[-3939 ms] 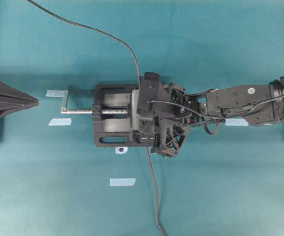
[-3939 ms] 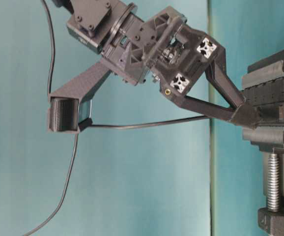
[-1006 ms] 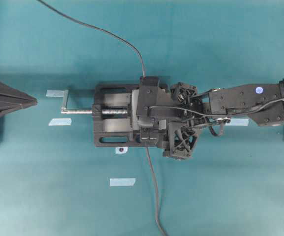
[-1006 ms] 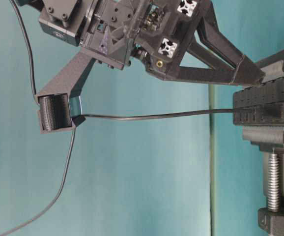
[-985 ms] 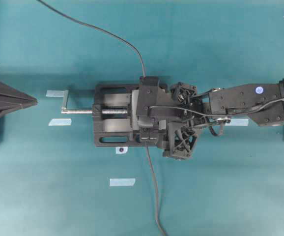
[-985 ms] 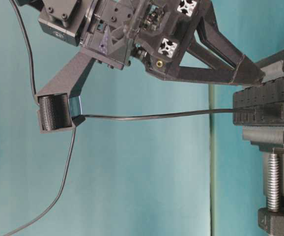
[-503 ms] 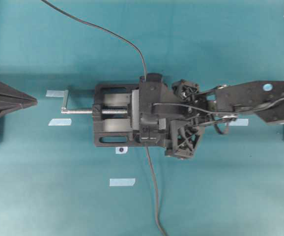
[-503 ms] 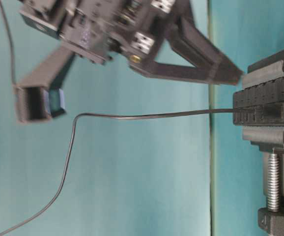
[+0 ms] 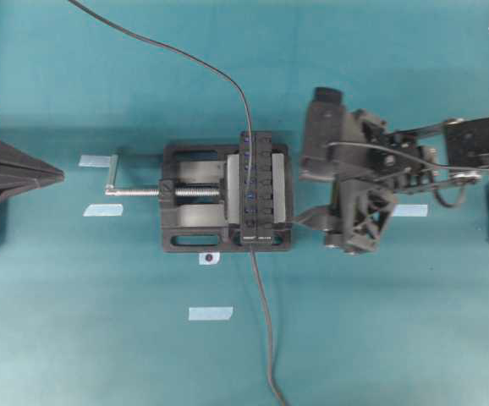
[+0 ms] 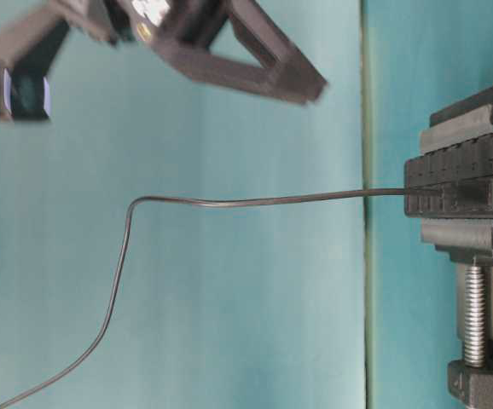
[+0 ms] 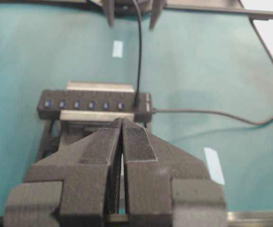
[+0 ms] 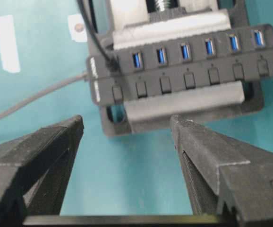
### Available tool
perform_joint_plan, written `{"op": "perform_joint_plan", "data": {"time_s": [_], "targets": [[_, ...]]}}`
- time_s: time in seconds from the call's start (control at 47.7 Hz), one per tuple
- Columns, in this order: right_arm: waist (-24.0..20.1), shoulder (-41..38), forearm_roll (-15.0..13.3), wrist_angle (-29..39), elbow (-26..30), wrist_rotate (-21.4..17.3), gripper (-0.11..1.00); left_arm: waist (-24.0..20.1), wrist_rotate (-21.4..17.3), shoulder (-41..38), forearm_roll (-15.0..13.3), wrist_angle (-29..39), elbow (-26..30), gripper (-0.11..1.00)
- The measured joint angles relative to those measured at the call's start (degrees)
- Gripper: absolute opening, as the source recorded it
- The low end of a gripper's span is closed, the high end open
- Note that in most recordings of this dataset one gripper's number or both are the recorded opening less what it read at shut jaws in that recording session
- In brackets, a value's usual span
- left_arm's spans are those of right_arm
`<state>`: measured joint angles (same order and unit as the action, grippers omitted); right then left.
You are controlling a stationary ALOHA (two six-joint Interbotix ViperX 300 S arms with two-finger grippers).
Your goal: Insert the USB into the front port of the fixed hub.
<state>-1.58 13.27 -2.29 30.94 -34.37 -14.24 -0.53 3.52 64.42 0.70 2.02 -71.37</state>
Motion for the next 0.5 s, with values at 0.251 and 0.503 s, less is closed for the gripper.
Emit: {"op": "perform_joint_plan", "data": {"time_s": [0.251, 0.503], "targets": [[0.00, 0.35, 0.70, -2.29, -2.20, 0.00, 0.78, 0.00, 0.09, 0.00, 0.00, 0.09, 0.00, 0.00], [0.00, 1.49, 0.79, -2.99, -3.78, 0.00, 0.78, 0.00, 0.18, 0.00, 0.00, 0.09, -0.26, 0.00]]}}
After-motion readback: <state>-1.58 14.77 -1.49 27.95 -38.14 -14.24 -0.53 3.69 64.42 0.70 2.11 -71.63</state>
